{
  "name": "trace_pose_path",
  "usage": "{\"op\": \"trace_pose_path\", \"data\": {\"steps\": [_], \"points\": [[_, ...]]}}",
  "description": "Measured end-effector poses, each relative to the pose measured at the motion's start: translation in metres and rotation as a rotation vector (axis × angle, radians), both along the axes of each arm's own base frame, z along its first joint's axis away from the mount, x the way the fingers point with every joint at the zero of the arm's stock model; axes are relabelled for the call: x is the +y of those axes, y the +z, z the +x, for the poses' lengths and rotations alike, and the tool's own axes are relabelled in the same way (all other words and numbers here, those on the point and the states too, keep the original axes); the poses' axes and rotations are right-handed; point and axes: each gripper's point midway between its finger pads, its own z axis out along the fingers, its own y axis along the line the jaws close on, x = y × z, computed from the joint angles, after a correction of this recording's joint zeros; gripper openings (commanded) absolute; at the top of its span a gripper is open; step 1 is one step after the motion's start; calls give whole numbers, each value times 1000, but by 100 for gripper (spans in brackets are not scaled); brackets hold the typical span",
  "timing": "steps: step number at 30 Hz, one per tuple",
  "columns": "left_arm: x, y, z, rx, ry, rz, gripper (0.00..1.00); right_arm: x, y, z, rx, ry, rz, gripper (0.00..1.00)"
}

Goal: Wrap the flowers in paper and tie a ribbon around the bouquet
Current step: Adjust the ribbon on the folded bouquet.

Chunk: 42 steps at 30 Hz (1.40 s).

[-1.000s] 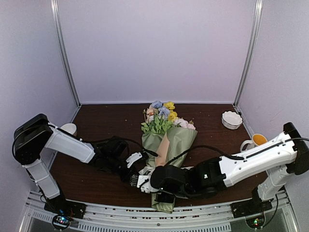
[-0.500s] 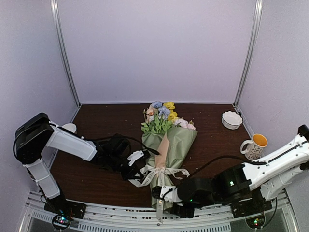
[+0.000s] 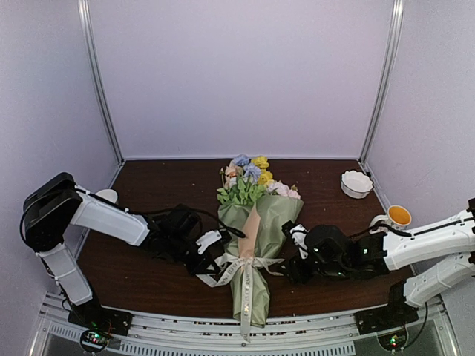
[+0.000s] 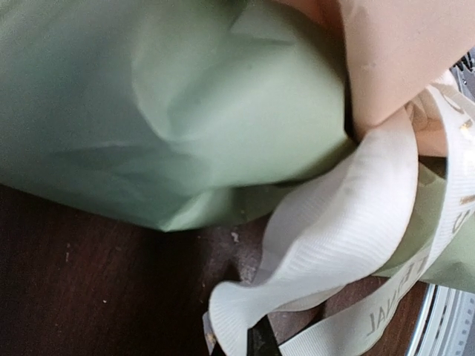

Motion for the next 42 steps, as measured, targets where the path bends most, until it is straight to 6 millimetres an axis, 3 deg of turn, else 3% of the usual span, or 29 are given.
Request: {"op": "trace_pose_path", "data": {"steps": [6, 11, 13, 16, 18, 22, 27, 31, 37, 42], "points": [[0, 0, 0, 0, 1, 2, 0, -10, -37, 16, 133, -86, -28, 62], [0, 0, 0, -1, 3, 2, 0, -17, -62, 18, 227, -173, -34, 58], [0, 0, 0, -1, 3, 2, 0, -9, -63, 21, 232, -176, -7, 47], [1, 2, 2, -10, 7, 2, 0, 6, -63, 25, 250, -177, 58, 13], [1, 6, 4, -25, 13, -2, 0, 9, -65, 24, 266, -176, 72, 1], [1, 19, 11, -62, 32, -21, 0, 4, -69, 17, 296, -191, 98, 0], [2, 30, 33, -80, 80, -29, 0, 1, -69, -1, 325, -164, 118, 0], [-6, 38, 61, -101, 120, -41, 0, 12, -69, -31, 361, -93, 103, 0], [3, 16, 94, -55, 199, 5, 0, 21, -70, -78, 426, -24, 99, 0], [6, 4, 103, -23, 224, 21, 0, 29, -73, -105, 470, 8, 108, 0]]}}
